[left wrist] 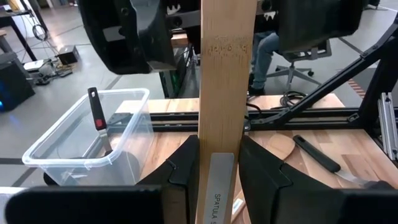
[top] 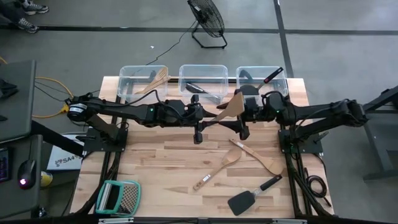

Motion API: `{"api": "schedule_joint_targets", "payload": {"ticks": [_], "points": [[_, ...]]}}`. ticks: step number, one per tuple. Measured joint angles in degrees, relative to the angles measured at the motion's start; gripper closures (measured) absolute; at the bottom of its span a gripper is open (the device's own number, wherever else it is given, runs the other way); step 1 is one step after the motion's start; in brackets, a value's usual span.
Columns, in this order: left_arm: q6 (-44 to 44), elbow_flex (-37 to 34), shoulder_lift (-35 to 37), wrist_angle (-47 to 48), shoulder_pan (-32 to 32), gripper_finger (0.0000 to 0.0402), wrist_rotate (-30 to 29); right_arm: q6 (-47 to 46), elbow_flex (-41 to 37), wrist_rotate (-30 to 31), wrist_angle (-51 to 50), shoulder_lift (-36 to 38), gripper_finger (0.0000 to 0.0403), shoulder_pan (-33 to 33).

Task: Pick & Place Kitchen Items
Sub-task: Put the brown wooden spatula into the right transparent bin

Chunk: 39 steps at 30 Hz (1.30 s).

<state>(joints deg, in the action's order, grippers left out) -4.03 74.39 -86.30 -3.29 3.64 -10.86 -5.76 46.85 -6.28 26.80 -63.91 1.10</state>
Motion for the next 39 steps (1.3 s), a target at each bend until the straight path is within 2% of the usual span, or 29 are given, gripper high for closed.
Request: {"api": "schedule_joint_targets", "payload": {"ticks": [22, 31, 34, 39], "points": [[2.4, 0.0, 0.0, 0.4, 0.0, 0.0318, 0.0, 0.6, 0.0, -0.1, 1.1, 0.2, 0.0311, 0.0], [3.2, 0.0, 0.0, 0.5, 0.0, 0.0312, 0.0, 0.4, 0.0, 0.2, 0.9, 0.2, 0.0311, 0.0], [3.1, 0.0, 0.0, 0.8, 0.1, 0.0292, -0.2, -0.3, 0.0, 0.3, 0.8, 0.2, 0.0311, 0.0], [1.9, 0.0, 0.0, 0.8, 0.2, 0.0229, -1.2, -0.9, 0.0, 0.1, 0.2, 0.2, 0.0312, 0.0]]}}
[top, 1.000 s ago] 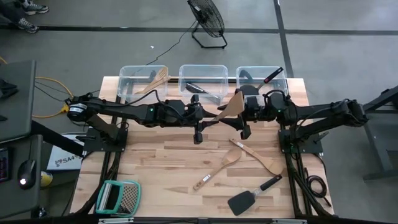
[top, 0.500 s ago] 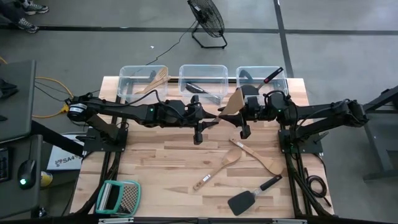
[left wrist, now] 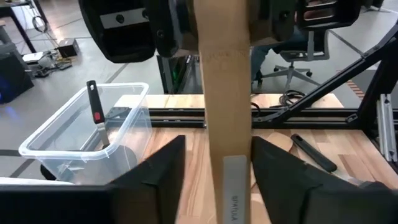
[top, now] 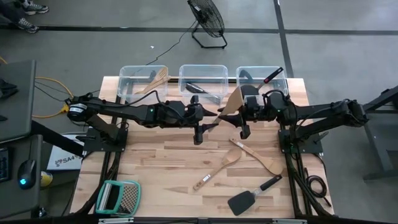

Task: Pick & Place Kitchen Items
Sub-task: Put the brown wooden spatula into the right transparent bin

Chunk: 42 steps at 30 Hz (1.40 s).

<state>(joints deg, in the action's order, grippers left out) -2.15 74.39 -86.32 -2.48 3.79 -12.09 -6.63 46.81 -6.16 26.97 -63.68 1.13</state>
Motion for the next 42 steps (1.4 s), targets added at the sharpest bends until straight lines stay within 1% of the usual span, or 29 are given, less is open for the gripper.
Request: {"api": "schedule_joint_targets", "payload": {"ticks": [3, 5, 8, 9, 16, 20, 23, 27, 31, 33, 36, 42], "points": [[0.0, 0.0, 0.0, 0.0, 0.0, 0.0190, -0.1, 0.0, 0.0, 0.3, -0.6, 0.0, 0.0312, 0.0], [0.1, 0.0, 0.0, 0.0, 0.0, 0.0170, -0.1, 0.0, 0.0, 1.6, -1.3, 0.0, 0.0312, 0.0], [0.3, 0.0, 0.2, 0.5, 0.0, 0.0155, -0.7, 0.1, 0.0, 4.9, -3.4, 0.5, 0.0312, 0.0], [0.2, 0.0, 0.8, 2.0, 0.0, 0.0153, -1.4, 0.2, 0.0, 6.3, -4.4, 0.8, 0.0312, 0.0], [-0.4, 0.0, 5.6, 9.7, 0.0, 0.0151, -8.6, 0.3, 0.0, 18.8, -10.8, 4.8, 0.0312, 0.0], [-0.5, 0.0, 8.6, 13.0, 0.0, 0.0151, -13.7, 0.4, 0.0, 25.6, -12.7, 6.1, 0.0312, 0.0], [-0.9, 0.0, 10.5, 16.5, 0.0, 0.0151, -18.2, 0.4, 0.0, 29.3, -13.1, 6.5, 0.0312, 0.0], [-1.1, 0.0, 13.5, 21.8, -0.1, 0.0151, -23.2, 0.2, 0.0, 31.9, -13.3, 6.8, 0.0312, 0.1], [-1.1, 0.0, 16.0, 25.7, -0.1, 0.0151, -29.0, -3.4, 0.0, 37.7, -13.3, 6.8, 0.0312, 1.2], [-1.1, 0.0, 17.3, 27.8, -0.1, 0.0151, -31.5, -7.0, 0.0, 43.2, -13.4, 6.8, 0.0312, 1.9], [-1.1, 0.0, 19.4, 31.0, -0.1, 0.0151, -33.7, -11.1, 0.0, 49.6, -13.7, 6.8, 0.0312, 3.2], [-1.4, 0.0, 22.6, 35.5, -0.1, 0.0151, -35.8, -11.6, 0.0, 57.6, -13.7, 6.8, 0.0312, 6.7]]}}
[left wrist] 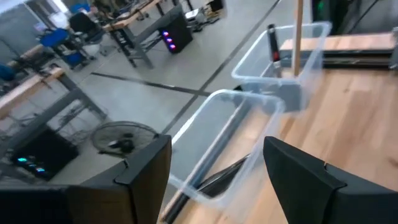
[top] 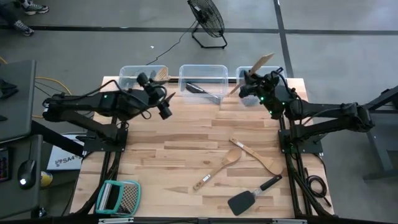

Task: Pick & Place Kitchen Items
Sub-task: Put the brown wooden spatula into the right transparent bin

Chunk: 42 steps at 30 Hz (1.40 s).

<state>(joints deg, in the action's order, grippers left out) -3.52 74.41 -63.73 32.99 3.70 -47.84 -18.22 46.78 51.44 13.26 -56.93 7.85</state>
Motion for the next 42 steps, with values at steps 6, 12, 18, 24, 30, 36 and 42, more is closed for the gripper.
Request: {"api": "schedule_joint_targets", "payload": {"ticks": [6, 12, 18, 24, 30, 36, 42], "points": [[-4.1, 0.0, 2.4, 2.3, 0.0, 0.0151, -2.4, 0.5, 0.0, 8.2, -0.2, 0.0, 0.0312, 3.9], [-6.7, 0.0, 3.5, 4.9, -4.2, 0.0151, 1.2, -1.8, 0.0, 16.1, -5.2, 0.0, 0.0312, 7.9], [-6.6, 0.0, 3.7, 7.1, -17.0, 0.0151, 18.7, -15.7, 0.0, 14.7, -16.5, 0.0, 0.0312, 12.8], [-7.0, -4.5, 4.7, 5.9, -30.5, 0.0151, 36.3, -30.3, 0.0, 7.7, -29.3, -0.7, 0.0312, 18.0], [-5.4, -11.7, 7.4, -2.0, -38.7, 0.0151, 49.8, -37.6, 0.0, 3.3, -32.4, -3.4, 0.0311, 21.2], [-5.0, -14.5, 8.2, -4.4, -41.9, 0.0151, 54.9, -40.5, 0.0, 1.1, -33.2, -7.2, 0.0311, 23.2], [-5.3, -14.5, 8.2, -4.7, -41.9, 0.0151, 57.2, -46.5, 0.0, -2.9, -33.4, -12.0, 0.0310, 25.1]]}}
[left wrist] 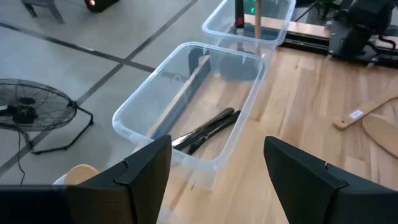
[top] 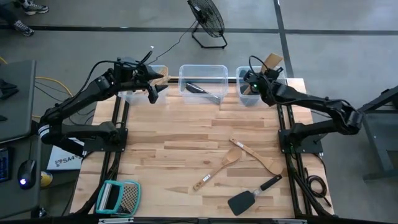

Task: Pick & Place Kitchen Items
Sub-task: Put the brown wooden spatula into the right transparent bin, then put the black spatula into the right transparent bin

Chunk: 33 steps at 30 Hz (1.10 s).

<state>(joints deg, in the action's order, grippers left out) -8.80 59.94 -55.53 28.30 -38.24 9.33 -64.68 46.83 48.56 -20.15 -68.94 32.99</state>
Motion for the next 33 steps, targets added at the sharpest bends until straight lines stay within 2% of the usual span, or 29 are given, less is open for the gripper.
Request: {"api": "schedule_joint_targets", "payload": {"ticks": [6, 10, 15, 24, 33], "points": [[0.0, 0.0, 0.0, -0.4, 0.0, 0.0151, 0.0, -10.7, 0.0, -3.7, -3.4, -4.4, 0.0299, 2.4], [0.0, 0.0, 0.0, -1.1, 0.0, 0.0151, 0.0, -12.0, 0.0, -5.7, -3.4, -5.6, 0.0301, 3.7], [0.0, 0.0, 0.0, -1.7, 0.0, 0.0151, 0.0, -12.2, 0.0, -7.0, -3.2, -5.5, 0.0286, 4.3], [0.1, 0.0, 0.0, -1.7, 0.0, 0.0151, -0.6, -11.5, 0.0, -7.2, -3.2, -3.4, 0.0230, 4.3], [1.8, 0.0, 0.0, -1.7, 0.0, 0.0151, -1.3, -1.9, 0.0, -7.9, -3.2, 2.4, 0.0198, 4.3]]}}
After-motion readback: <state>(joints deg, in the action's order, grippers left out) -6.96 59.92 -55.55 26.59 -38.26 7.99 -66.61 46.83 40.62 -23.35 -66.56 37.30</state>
